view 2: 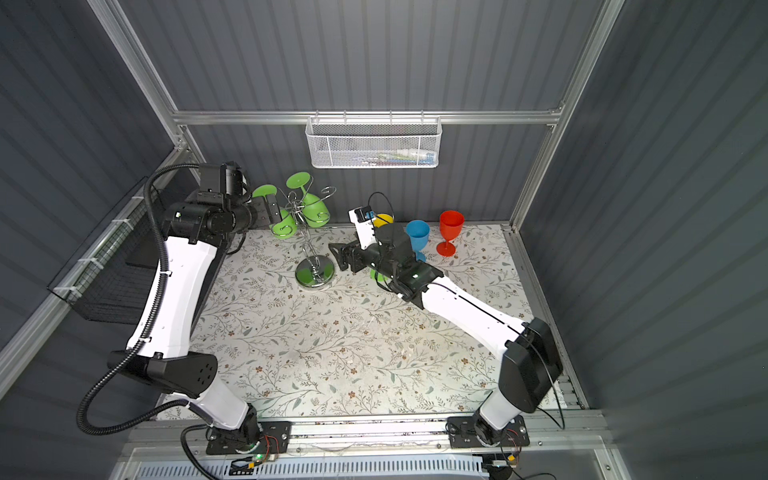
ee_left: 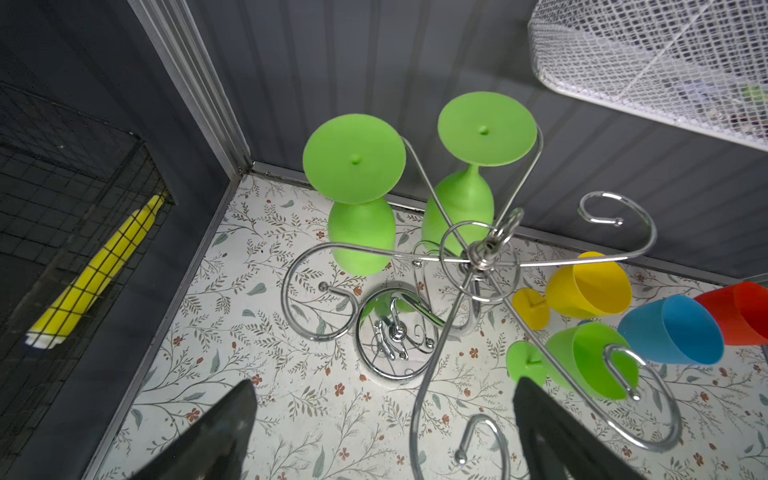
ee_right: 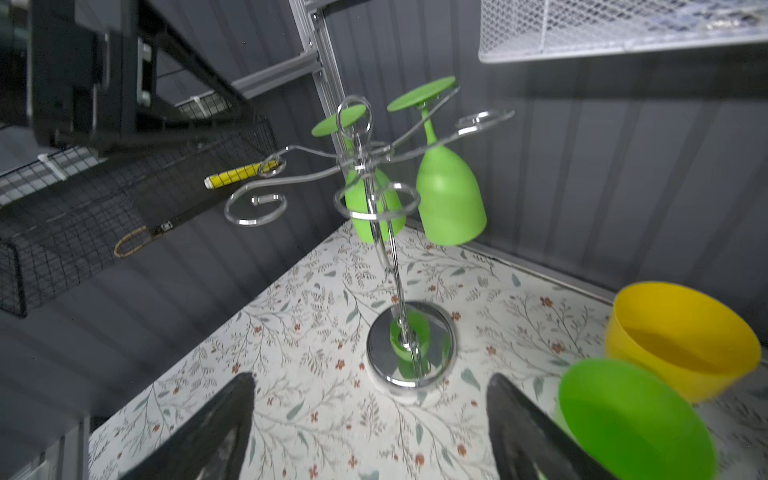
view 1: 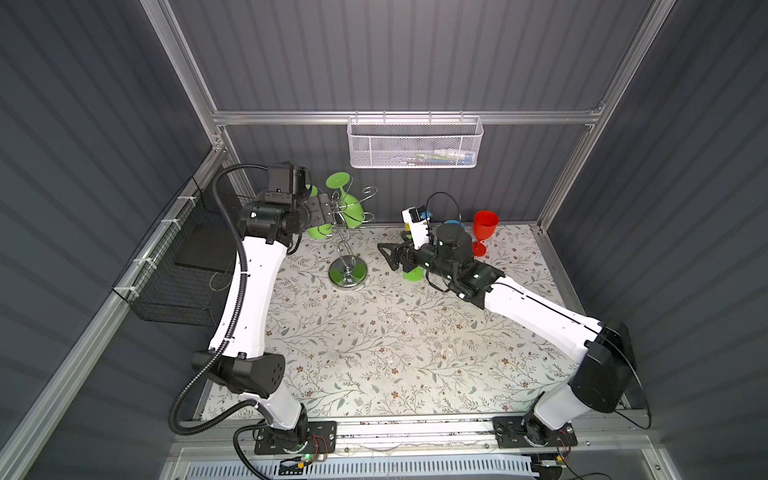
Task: Take the wine glass off the wine glass rack
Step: 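Reach both grippers toward the remaining green glasses on the rack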
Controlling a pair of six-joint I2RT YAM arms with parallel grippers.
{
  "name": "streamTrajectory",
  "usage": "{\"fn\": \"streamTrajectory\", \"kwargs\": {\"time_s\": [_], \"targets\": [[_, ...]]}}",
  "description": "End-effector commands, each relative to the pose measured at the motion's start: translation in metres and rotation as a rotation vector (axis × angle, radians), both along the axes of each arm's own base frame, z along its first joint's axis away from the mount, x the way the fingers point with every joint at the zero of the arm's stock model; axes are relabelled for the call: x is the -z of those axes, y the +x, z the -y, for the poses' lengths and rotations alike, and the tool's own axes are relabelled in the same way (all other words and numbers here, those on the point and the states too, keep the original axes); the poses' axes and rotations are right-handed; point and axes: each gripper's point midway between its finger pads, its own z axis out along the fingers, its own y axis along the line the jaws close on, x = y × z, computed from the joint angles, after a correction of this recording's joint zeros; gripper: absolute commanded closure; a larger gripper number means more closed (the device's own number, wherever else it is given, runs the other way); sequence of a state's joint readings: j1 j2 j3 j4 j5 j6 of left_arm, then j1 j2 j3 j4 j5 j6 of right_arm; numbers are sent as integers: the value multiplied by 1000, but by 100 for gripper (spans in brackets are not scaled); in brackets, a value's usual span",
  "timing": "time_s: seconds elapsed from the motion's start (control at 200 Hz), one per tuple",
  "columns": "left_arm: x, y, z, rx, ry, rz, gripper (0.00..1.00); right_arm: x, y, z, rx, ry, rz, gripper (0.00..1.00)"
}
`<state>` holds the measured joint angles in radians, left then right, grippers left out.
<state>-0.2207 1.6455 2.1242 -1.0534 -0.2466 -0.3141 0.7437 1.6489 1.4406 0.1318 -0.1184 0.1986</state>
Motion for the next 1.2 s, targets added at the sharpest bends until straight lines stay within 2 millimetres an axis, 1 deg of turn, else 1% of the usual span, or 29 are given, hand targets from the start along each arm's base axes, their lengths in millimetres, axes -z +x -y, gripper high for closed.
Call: {"fn": "streamTrajectory", "kwargs": {"time_s": [0.0, 0.07, 0.18, 0.195, 0.22, 0.37, 0.515, 0.61, 0.7, 0.916, 1.091, 1.196], "targets": [[-12, -10, -5, 10, 8, 36, 4, -3, 9, -19, -37, -17, 29, 13], [-11, -14, -3, 23, 1, 35, 3, -5, 15, -31, -59, -9, 41, 12], [-9, -19, -1, 37, -10, 33, 3, -7, 23, -44, -86, -2, 58, 12], [-10, -20, -1, 38, -11, 35, 3, -9, 23, -45, -86, 1, 62, 12], [-9, -21, -1, 40, -14, 33, 3, -7, 26, -48, -85, -1, 60, 12], [-8, -26, 0, 44, -21, 30, 3, -9, 40, -59, -83, -14, 72, 11], [-3, -25, 0, 42, -21, 17, 4, -10, 55, -62, -64, -14, 63, 10], [-3, -25, 0, 40, -21, 18, 4, -8, 64, -59, -42, -22, 54, 11], [-4, -26, -2, 34, -16, 19, 3, -5, 73, -52, -25, -9, 40, 12], [-8, -28, -8, 4, -5, 25, 3, -7, 91, -35, 2, 28, 31, 13], [-7, -29, -9, -9, -6, 20, 4, -2, 106, -26, 26, 14, 44, 13], [-7, -30, -12, -21, 1, 16, 4, -3, 116, -18, 43, 23, 50, 13]]}}
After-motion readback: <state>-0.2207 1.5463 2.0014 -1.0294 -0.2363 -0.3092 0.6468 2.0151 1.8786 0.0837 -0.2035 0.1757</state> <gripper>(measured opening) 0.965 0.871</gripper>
